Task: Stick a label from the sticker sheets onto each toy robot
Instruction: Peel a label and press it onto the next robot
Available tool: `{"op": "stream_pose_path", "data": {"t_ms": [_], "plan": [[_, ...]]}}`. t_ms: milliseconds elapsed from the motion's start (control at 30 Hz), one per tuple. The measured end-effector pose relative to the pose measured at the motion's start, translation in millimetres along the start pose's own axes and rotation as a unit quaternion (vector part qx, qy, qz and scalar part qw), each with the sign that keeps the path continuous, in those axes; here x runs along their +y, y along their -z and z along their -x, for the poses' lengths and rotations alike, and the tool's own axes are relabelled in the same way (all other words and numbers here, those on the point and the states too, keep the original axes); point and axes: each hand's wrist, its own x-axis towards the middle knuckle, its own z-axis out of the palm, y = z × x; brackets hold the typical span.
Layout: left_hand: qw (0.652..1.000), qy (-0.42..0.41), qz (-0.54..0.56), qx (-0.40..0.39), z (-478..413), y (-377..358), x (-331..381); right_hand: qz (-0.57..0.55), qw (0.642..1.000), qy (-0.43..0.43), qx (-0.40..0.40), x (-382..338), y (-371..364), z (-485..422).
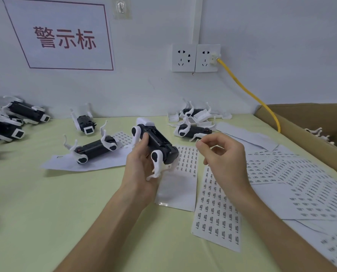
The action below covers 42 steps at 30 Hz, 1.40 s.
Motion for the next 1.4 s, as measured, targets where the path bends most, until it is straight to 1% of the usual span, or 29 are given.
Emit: {"op": "stream_pose_path", "data": {"t_ms": [167, 267, 367, 500, 633, 700, 800, 933, 1000, 1167, 1300, 1400], "plan": [[1.0, -0.025, -0.008, -0.013, -3.0, 0.6, -1.2, -0.056, 0.998, -0.03, -0.029, -2.4, -1.2, 0.8], [0.999, -0.027, 0.043, -0.005, -6.2, 2.1, -4.9, -0.109, 0.991, -0.051, -0.054, -5.8, -1.2, 1.1], [0.998, -0.029, 0.064, 0.003, -6.1, 0.9, -6.3, -0.189, 0.974, -0.097, -0.084, -9.5, -2.0, 0.9], [0.996, -0.043, 0.081, -0.005, -2.0, -2.2, -6.9, -0.295, 0.929, -0.172, -0.143, -13.5, -3.0, 4.1], [0.995, -0.047, 0.092, -0.006, 1.2, -5.5, -6.9, -0.389, 0.864, -0.224, -0.228, -18.5, -9.1, 12.2], [0.995, -0.048, 0.087, -0.01, 2.5, -6.2, -7.3, -0.412, 0.835, -0.239, -0.274, -19.4, -13.4, 17.4], [0.997, -0.047, 0.051, -0.03, 4.8, -6.6, -8.2, -0.426, 0.806, -0.25, -0.326, -19.7, -19.7, 25.4], [0.998, -0.026, -0.001, -0.058, 9.7, -8.0, -7.5, -0.448, 0.786, -0.267, -0.331, -17.4, -23.3, 30.0], [0.997, -0.027, -0.001, -0.072, 12.6, -9.0, -7.1, -0.461, 0.778, -0.276, -0.325, -16.8, -23.6, 29.9], [0.995, -0.012, -0.016, -0.094, 16.1, -12.7, -7.8, -0.473, 0.773, -0.282, -0.315, -17.7, -22.3, 28.6], [0.997, -0.002, -0.023, -0.073, 13.1, -12.3, -8.8, -0.477, 0.771, -0.285, -0.31, -18.9, -21.9, 28.5], [0.999, -0.015, -0.01, -0.049, 11.6, -12.9, -10.0, -0.478, 0.771, -0.289, -0.307, -19.6, -22.5, 29.4]]}}
